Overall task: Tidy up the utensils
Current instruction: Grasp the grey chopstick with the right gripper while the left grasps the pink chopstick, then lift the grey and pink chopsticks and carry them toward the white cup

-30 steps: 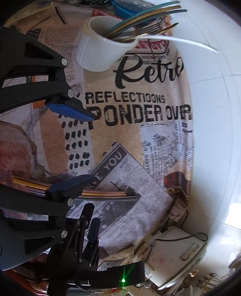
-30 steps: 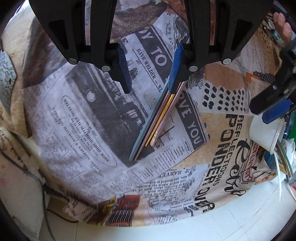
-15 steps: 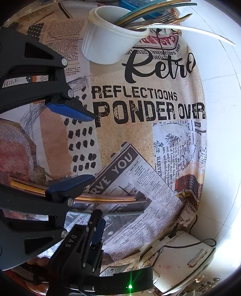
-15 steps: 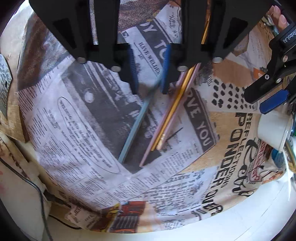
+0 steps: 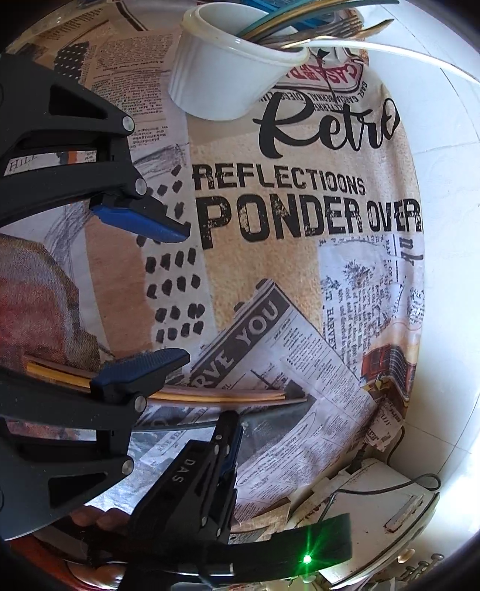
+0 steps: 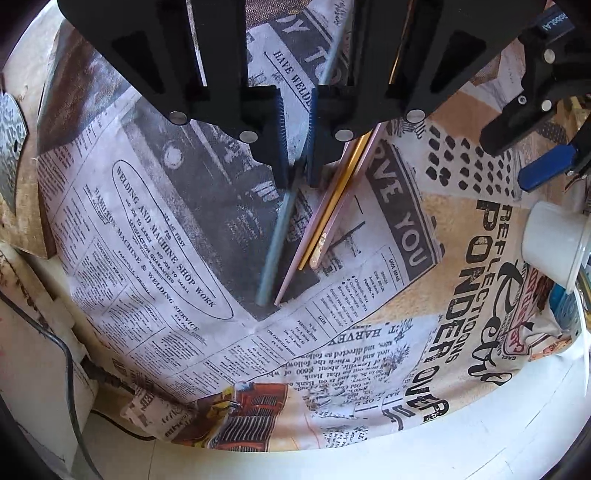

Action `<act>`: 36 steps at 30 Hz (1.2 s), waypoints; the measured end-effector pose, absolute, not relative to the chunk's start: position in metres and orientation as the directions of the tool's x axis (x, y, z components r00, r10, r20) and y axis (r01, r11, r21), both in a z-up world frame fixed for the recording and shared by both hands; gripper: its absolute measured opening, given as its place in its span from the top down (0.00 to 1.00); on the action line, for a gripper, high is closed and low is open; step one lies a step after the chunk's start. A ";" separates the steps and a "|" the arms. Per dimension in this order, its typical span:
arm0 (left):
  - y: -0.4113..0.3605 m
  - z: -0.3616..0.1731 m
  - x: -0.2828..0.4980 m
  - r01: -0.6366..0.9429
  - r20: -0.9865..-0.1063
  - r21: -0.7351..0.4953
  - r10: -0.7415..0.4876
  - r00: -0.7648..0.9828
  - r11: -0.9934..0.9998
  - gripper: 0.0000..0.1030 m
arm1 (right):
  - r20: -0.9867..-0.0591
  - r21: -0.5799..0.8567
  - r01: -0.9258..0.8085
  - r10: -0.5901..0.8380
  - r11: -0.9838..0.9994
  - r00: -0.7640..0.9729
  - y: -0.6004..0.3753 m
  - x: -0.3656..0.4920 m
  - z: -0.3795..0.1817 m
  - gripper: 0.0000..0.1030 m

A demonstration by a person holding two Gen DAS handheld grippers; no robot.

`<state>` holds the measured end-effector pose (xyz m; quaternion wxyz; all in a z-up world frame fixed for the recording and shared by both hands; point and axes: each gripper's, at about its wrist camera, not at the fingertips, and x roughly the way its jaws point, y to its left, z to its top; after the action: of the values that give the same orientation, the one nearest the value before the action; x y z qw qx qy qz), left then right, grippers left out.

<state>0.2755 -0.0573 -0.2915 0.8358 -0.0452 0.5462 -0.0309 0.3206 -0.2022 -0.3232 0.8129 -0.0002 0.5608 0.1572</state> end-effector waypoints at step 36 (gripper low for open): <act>-0.171 -0.328 0.346 0.230 -0.949 -0.168 -0.220 0.226 0.959 0.86 | -0.850 0.316 -0.164 0.356 0.934 0.388 -0.292 0.291 -0.293 0.94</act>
<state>0.3464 -0.1710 -0.3278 0.7828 0.0041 0.6054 -0.1438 0.2909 -0.2924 -0.2926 0.8282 0.0903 0.5304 0.1569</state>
